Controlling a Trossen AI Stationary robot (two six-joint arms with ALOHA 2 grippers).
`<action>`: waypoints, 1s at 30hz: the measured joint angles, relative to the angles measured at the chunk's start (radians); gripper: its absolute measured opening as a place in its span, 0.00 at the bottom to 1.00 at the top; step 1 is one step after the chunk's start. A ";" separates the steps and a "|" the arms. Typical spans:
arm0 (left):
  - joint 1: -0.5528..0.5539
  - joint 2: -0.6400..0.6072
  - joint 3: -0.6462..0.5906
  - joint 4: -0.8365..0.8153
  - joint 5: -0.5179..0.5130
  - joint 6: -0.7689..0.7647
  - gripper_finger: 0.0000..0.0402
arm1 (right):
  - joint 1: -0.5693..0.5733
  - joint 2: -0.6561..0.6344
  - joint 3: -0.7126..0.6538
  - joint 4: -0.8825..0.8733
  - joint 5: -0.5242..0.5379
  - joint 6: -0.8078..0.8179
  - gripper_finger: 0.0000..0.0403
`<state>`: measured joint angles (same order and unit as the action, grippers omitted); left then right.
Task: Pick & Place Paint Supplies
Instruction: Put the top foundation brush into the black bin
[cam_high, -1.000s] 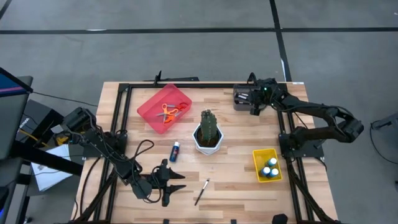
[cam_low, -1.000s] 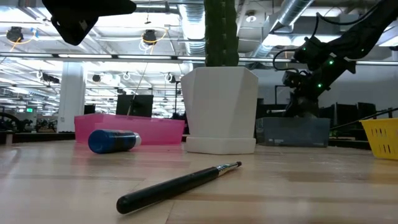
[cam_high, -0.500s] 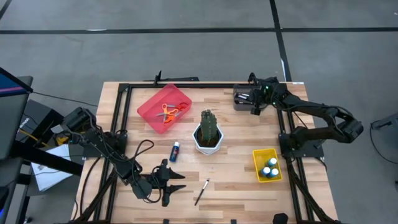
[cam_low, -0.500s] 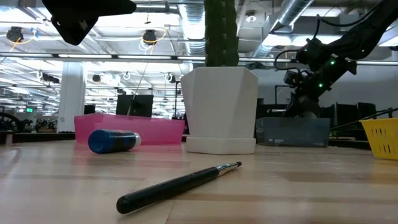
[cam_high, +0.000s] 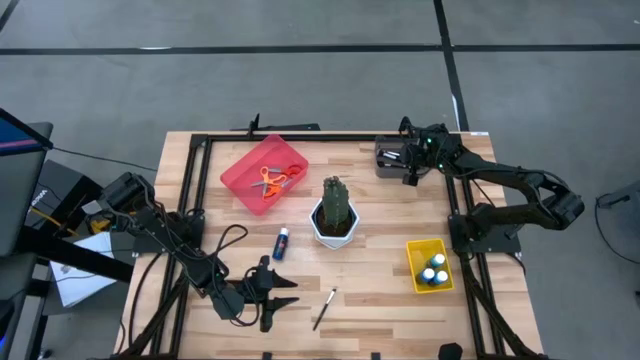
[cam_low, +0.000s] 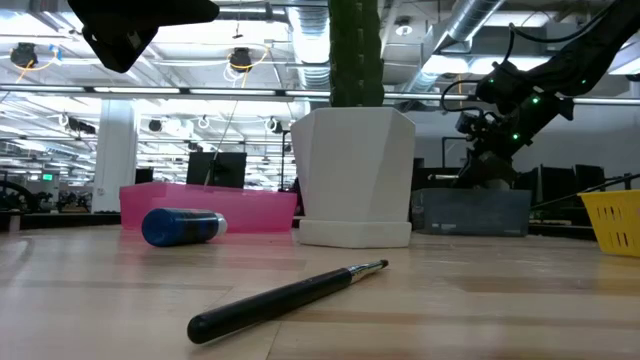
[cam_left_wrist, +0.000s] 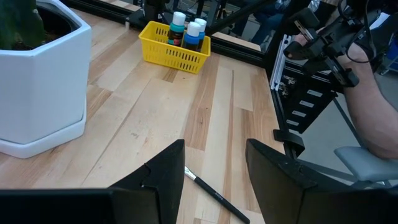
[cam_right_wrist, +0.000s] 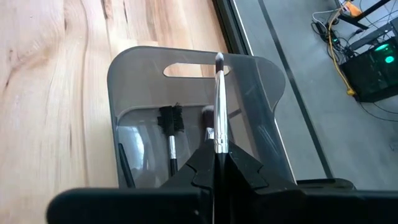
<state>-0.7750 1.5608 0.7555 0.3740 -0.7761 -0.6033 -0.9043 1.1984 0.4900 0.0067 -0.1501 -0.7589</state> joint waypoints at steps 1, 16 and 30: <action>0.000 0.000 0.000 0.000 0.000 0.000 0.41 | 0.000 0.000 0.000 0.000 0.000 0.000 0.04; 0.000 0.000 0.000 0.000 0.000 0.000 0.41 | 0.000 0.000 0.000 0.000 -0.007 0.011 0.06; 0.000 0.000 0.000 -0.008 0.000 0.000 0.41 | 0.001 0.000 0.000 0.025 -0.007 0.015 0.09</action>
<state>-0.7747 1.5608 0.7559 0.3664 -0.7757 -0.6033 -0.9035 1.1988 0.4900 0.0317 -0.1570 -0.7442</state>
